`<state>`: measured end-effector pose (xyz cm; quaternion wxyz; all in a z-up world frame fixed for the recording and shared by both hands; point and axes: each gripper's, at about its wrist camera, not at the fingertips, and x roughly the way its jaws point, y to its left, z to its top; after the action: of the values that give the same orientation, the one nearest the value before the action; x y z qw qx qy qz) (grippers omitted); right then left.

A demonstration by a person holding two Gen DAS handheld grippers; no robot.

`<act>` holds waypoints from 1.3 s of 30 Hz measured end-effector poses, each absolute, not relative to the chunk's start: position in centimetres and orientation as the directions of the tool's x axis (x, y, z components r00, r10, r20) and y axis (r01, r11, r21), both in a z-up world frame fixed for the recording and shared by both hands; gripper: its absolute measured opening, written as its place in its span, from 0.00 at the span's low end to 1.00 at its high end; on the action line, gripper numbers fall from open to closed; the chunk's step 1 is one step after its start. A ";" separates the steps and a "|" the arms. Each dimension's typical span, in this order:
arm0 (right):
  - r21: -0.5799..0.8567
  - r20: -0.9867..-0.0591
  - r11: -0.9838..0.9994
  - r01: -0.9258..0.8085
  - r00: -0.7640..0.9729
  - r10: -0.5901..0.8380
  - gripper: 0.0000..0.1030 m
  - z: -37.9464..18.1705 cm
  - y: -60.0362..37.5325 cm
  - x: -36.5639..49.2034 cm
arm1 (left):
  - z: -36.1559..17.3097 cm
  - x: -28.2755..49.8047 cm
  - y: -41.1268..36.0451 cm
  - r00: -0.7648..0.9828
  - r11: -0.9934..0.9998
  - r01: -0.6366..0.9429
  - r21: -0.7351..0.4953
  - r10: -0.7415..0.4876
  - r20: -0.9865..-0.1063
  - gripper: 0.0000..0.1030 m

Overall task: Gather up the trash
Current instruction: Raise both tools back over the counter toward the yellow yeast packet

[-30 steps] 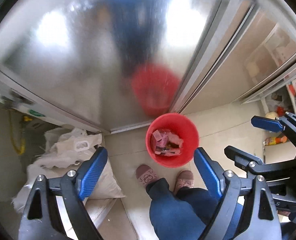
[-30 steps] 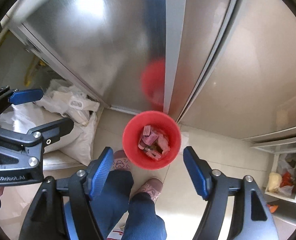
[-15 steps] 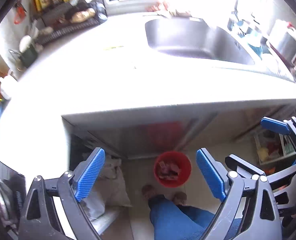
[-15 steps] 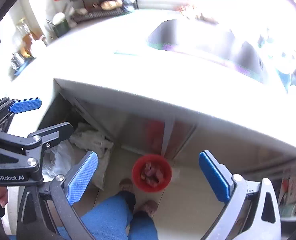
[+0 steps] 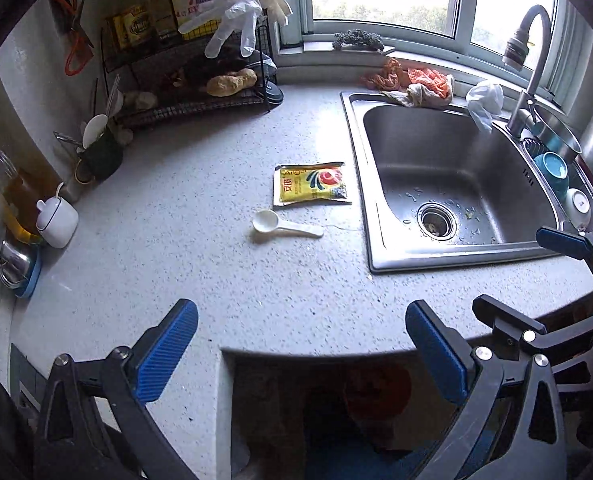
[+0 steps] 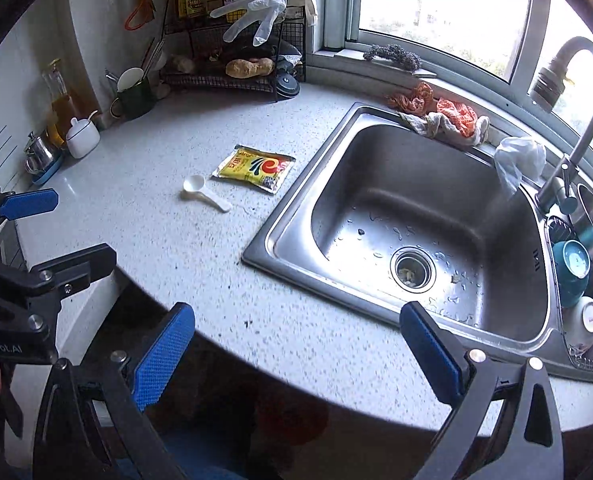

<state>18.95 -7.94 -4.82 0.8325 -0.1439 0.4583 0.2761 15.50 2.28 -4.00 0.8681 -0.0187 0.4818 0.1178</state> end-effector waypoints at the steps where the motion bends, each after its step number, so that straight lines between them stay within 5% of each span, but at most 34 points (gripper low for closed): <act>1: 0.014 -0.844 0.807 -0.591 0.425 0.326 0.99 -4.8 -7.2 19.5 | -3.8 16.2 3.1 0.506 0.973 -0.220 0.076 0.181 -0.844 1.00; 19: -0.033 -0.909 0.701 -0.713 0.313 0.275 0.99 -8.4 4.4 29.7 | -8.4 26.9 16.0 0.381 0.978 -0.205 0.026 0.104 -0.919 1.00; 39: -0.022 -0.969 0.386 -0.922 0.115 0.219 0.99 -14.1 9.2 32.4 | -13.8 29.6 18.3 0.272 0.984 -0.174 -0.025 0.023 -0.962 1.00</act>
<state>32.37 9.22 -14.13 0.6609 -0.3472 0.5064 0.4315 29.65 18.28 -13.84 0.7949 -0.0628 0.6002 0.0620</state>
